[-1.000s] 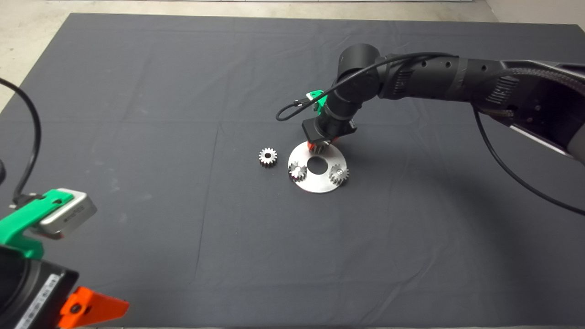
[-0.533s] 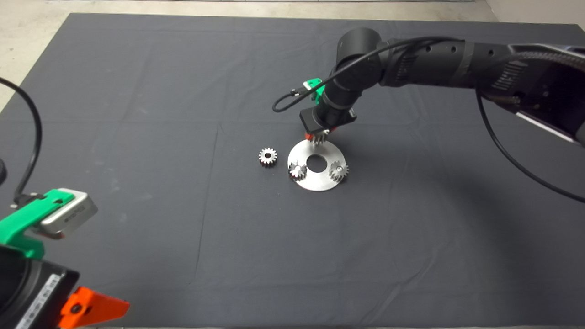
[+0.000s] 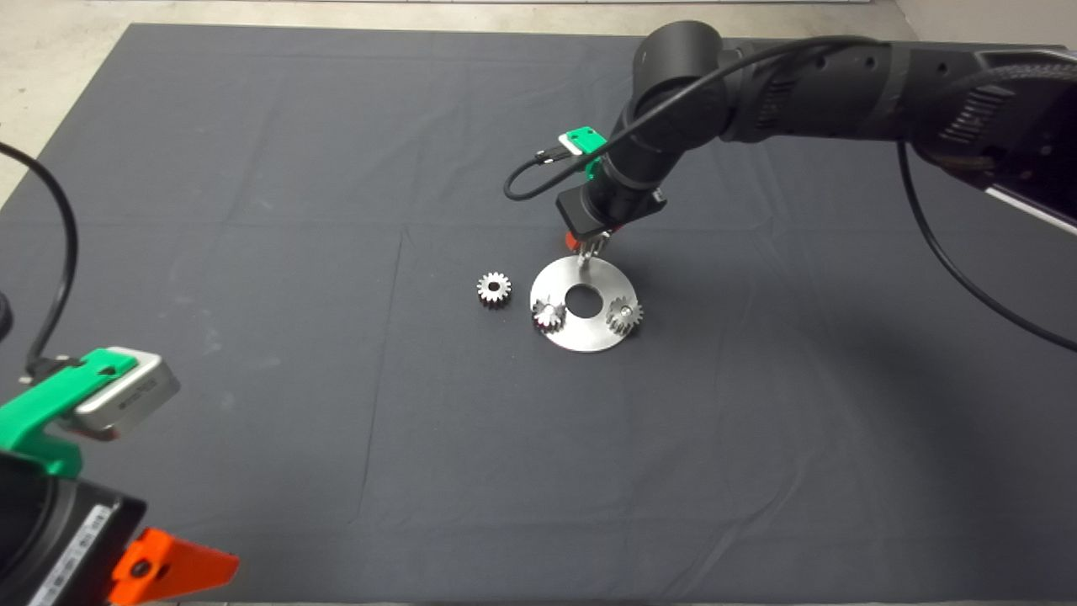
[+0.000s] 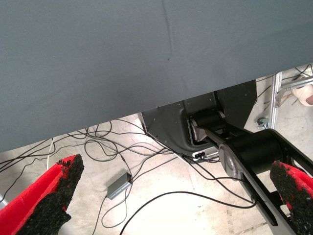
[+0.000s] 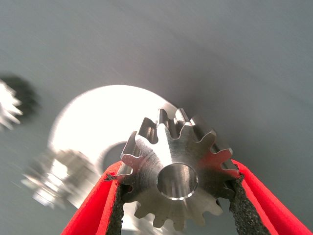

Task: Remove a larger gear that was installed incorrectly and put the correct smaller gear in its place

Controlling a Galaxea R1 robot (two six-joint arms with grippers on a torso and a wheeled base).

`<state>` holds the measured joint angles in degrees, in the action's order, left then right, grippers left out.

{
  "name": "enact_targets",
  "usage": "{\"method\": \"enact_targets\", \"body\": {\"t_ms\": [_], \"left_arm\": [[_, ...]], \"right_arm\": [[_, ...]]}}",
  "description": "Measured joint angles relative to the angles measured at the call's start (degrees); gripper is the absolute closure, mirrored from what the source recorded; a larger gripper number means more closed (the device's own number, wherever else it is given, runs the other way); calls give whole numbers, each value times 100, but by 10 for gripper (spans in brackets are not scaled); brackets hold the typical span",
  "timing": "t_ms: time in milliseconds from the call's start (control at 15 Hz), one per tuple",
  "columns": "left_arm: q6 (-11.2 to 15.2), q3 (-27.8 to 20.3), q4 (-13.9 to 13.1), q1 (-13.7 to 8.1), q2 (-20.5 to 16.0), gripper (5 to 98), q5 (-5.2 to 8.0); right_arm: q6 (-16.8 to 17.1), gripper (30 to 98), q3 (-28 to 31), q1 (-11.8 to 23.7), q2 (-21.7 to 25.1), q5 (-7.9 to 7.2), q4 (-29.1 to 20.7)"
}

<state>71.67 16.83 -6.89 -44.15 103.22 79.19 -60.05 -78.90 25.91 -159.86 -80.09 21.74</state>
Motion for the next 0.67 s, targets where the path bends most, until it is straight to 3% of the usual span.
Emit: {"method": "enact_targets", "body": {"t_ms": [200,333,467,533,667], "left_arm": [[10,1,4,0,530,58,-33],[10,80,4,2,1076,58,-164],[7,456,109,37,1355,58,-268],[0,723,293,165,1453,58,-271],[-116,1374,739,666,1750,58,-268]], "right_arm": [[-23,806,565,0,727,-96,-1],[-28,807,903,0,1220,-160,1],[-48,807,1270,-2,1655,-257,1],[-62,807,1444,0,1818,-289,1],[-95,807,1748,-2,2022,-298,0]]}}
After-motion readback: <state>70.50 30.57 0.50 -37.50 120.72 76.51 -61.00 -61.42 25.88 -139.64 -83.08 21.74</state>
